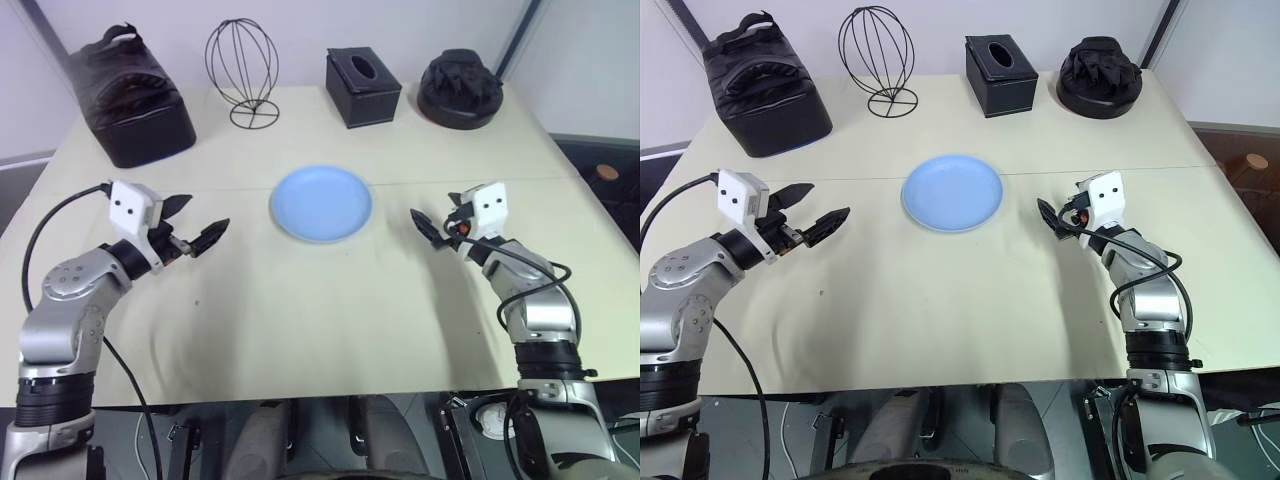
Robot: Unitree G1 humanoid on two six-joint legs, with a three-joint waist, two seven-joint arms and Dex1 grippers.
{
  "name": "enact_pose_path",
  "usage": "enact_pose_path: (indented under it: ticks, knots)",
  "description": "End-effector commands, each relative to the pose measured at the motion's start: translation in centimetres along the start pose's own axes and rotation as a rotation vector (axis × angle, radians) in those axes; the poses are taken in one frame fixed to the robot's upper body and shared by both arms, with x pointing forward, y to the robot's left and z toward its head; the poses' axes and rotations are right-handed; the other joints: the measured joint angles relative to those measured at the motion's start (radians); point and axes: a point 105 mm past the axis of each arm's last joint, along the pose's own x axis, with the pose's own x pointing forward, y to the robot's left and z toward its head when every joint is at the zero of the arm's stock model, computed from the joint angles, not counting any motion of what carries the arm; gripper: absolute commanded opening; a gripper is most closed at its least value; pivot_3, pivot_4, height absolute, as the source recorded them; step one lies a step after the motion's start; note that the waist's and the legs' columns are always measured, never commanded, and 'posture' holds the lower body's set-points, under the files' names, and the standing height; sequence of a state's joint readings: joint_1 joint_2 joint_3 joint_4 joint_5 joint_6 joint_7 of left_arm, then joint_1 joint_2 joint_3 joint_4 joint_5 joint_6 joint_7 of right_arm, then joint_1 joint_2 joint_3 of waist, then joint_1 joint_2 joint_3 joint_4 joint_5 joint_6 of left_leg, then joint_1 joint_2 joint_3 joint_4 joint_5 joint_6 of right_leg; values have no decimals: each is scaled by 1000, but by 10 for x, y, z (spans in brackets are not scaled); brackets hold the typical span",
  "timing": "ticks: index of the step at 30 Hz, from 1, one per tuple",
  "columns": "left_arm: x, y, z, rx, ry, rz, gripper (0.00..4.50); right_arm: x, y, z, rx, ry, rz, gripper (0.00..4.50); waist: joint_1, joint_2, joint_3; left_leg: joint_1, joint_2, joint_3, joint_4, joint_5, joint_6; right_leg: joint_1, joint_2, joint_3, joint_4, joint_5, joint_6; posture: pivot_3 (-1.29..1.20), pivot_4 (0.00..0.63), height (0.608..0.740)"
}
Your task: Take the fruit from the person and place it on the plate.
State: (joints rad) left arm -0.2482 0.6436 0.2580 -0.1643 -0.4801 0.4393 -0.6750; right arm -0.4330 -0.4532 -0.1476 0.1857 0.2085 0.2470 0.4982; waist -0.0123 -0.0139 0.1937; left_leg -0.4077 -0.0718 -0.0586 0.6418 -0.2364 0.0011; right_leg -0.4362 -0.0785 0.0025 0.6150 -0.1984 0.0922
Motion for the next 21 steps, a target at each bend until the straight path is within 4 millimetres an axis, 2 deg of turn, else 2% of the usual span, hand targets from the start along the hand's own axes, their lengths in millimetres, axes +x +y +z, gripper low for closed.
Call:
enact_pose_path:
  ticks: [1, 21]
  knots:
    - [-3, 2, 13, 43, -39, 9, 4500, 0, -4, 11, -27, -38, -10, 4456, 0, 0, 0, 0, 0, 0, 0, 0, 0, 0, 0, 0, 0, 0, 0, 0, 150, 740]
    - [-3, 2, 11, 42, -34, 6, 4500, -2, -4, 10, -32, -33, -12, 4456, 0, 0, 0, 0, 0, 0, 0, 0, 0, 0, 0, 0, 0, 0, 0, 0, 150, 740]
